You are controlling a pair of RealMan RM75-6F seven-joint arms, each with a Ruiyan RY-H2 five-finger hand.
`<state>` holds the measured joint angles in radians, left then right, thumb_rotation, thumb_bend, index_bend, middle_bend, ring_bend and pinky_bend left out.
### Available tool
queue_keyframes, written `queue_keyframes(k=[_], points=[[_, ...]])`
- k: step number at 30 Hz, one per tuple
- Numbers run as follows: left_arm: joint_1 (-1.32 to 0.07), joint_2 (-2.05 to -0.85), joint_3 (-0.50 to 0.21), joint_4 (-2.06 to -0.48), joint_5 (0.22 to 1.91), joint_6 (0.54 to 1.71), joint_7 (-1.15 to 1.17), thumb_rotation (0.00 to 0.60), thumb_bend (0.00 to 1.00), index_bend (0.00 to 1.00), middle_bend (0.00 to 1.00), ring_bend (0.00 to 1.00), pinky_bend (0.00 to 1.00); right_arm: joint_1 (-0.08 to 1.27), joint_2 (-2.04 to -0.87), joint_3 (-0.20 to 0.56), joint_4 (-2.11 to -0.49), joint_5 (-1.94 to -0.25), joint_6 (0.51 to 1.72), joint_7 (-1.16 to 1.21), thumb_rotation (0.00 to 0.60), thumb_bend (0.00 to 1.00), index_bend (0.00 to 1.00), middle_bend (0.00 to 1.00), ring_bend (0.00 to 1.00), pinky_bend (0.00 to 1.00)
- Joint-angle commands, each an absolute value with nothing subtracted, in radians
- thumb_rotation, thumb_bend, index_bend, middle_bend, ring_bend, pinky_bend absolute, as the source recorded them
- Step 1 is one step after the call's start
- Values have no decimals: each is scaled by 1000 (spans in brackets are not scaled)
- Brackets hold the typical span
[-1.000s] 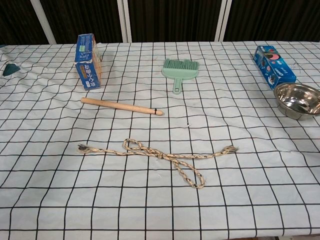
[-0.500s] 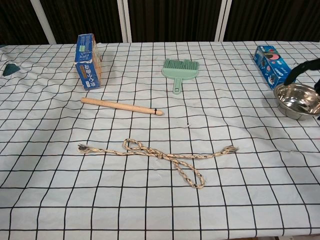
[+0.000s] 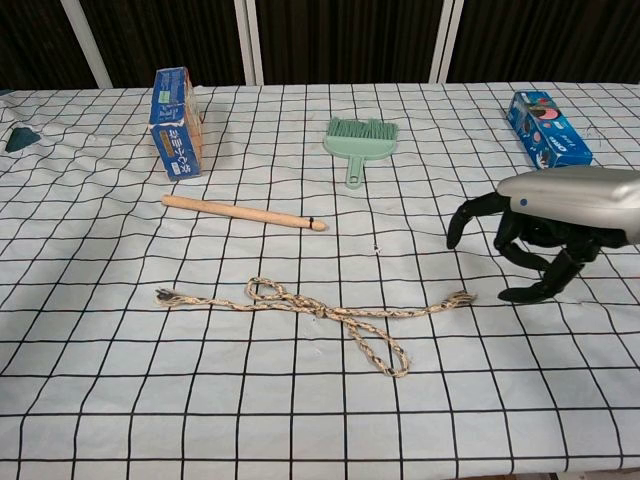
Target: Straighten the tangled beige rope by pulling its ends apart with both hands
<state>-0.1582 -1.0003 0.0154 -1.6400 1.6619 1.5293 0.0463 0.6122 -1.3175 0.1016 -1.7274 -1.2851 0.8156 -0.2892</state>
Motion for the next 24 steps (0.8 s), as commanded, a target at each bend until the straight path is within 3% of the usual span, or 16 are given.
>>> queue_keyframes(k=[1, 11, 24], points=[[-173, -1006, 22, -1637, 1669, 1498, 43, 600, 123, 97, 144, 40, 70, 639, -1362, 108, -1698, -1241, 796, -322, 600, 228, 312, 797, 963, 908], [-225, -1012, 6, -1677, 1656, 1410, 84, 600, 123, 96, 144, 40, 70, 680, -1446, 100, -1627, -1151, 790, -373, 600, 266, 398, 808, 972, 913], [-233, -1017, 4, -1690, 1645, 1392, 108, 600, 123, 96, 144, 40, 70, 694, -1482, 85, -1567, -1129, 798, -350, 600, 289, 453, 810, 975, 912]])
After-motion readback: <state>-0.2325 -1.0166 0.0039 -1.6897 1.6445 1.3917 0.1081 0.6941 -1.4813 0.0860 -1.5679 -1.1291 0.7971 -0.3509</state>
